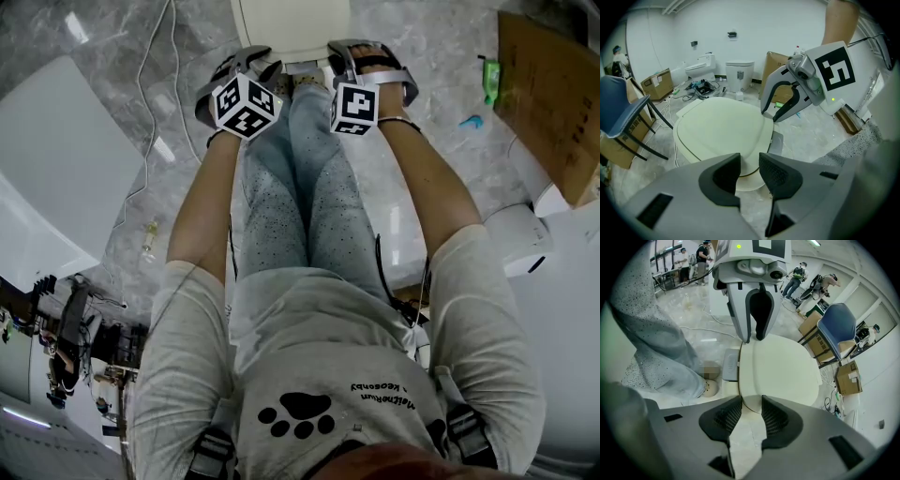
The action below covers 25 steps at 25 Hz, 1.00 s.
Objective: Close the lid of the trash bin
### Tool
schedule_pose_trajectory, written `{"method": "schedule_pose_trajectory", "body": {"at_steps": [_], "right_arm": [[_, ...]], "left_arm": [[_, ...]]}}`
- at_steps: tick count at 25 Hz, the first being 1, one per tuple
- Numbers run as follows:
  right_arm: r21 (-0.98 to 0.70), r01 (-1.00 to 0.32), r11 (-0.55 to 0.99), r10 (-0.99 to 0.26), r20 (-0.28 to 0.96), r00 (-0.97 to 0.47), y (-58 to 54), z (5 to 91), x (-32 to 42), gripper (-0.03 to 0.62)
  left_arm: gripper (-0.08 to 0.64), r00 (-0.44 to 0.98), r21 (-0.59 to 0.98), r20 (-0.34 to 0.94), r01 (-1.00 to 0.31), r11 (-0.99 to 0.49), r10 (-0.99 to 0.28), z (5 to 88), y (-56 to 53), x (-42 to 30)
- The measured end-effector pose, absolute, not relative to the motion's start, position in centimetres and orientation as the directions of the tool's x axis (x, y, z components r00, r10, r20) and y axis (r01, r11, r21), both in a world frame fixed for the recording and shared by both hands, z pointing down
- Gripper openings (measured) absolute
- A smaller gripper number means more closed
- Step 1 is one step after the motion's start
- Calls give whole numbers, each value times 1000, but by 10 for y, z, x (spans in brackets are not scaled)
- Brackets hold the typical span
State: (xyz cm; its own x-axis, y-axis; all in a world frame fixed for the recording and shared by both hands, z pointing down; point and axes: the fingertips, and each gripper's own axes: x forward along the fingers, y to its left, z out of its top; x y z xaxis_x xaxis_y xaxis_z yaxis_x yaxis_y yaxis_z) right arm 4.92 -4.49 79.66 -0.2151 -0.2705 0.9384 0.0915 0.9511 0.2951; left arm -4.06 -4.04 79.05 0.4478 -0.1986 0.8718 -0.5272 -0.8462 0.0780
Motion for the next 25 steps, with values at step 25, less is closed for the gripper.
{"method": "schedule_pose_trajectory", "body": {"at_steps": [25], "right_arm": [[196, -121, 973, -221, 942, -251, -49, 795, 40, 60]], "left_arm": [[78, 385, 114, 911, -577, -809, -146, 802, -48, -45]]}}
